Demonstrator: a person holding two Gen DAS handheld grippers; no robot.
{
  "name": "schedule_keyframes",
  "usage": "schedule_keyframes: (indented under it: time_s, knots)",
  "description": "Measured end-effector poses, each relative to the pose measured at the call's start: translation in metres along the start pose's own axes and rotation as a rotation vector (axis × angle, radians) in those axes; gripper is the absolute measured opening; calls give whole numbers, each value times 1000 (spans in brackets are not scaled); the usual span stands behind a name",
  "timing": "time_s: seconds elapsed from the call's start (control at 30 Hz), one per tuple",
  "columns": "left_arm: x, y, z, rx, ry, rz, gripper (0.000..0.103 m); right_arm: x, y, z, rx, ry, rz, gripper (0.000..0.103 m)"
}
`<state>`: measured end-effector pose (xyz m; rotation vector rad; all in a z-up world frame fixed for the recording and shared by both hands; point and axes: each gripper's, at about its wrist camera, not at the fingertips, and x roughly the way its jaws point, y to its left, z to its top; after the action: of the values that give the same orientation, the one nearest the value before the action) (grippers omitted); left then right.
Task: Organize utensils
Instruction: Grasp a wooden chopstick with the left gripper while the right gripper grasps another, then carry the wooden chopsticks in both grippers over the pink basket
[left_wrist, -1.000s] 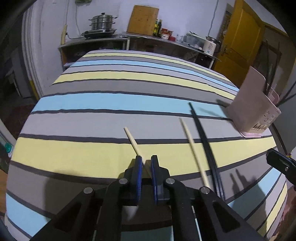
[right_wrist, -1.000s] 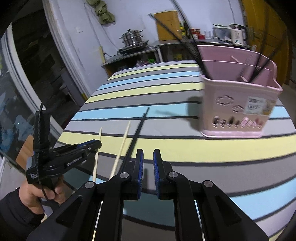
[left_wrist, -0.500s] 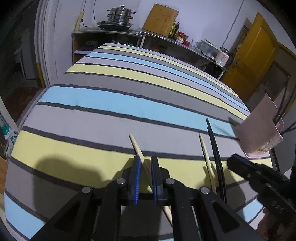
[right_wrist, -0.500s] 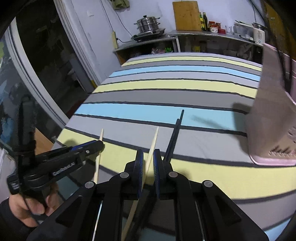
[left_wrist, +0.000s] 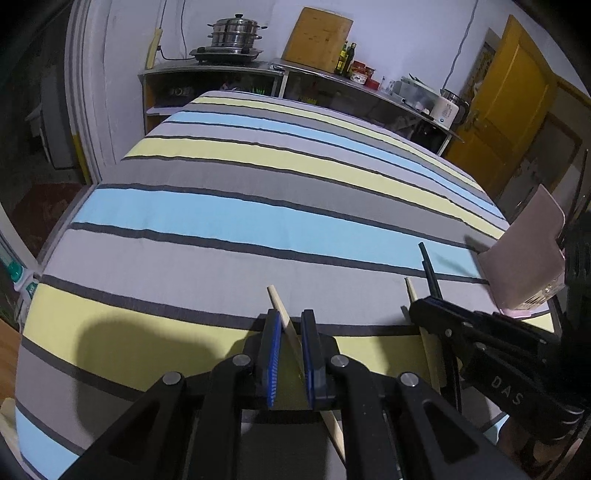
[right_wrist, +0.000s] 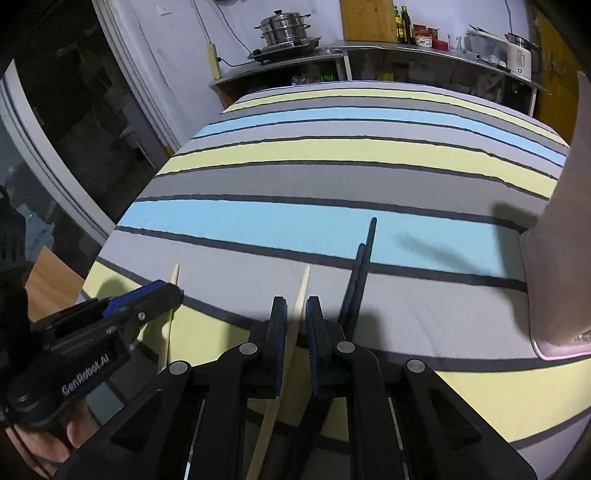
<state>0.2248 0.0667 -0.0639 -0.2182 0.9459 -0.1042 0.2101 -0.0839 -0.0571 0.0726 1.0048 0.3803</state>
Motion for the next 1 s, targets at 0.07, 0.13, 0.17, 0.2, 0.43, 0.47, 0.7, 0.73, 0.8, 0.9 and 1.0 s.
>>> schedule_keyframes:
  time_s: [0.07,0.13,0.17,0.2,0.43,0.47,0.7,0.73,0.8,0.9,1.0]
  knots:
    - [1,-1,0,8,2,9,10,2,3,3,-10,6,-16,11]
    - [1,-2,2,14,5,20,10,4,8,5,-25,14,-36,10]
    - [2,-3,2,16,7,24,9,4,9,6,-32,19,-42,10]
    - [2,-3,3,17,9,25,9,4,9,7,-35,24,-45,8]
    - [0,1,7,10,27,7,5,-3,8,9,-34,29,-17,7]
    - [-1,0,8,14,24,5,5,-6,8,10,-37,22,-14,7]
    - [-35,-9,12,50,-26,-28,5,-39,13,14,-39,-37,25,7]
    - [-40,-11,13,56,-36,-32,5,-45,14,14,-40,-48,30,6]
    - [-58,-15,16,71,-65,-45,4,-60,16,15,-41,-73,41,6]
    - [-79,-20,20,85,-99,-63,4,-79,19,16,-37,-108,58,6]
    - [-101,-26,24,94,-131,-86,4,-97,21,17,-34,-141,70,6]
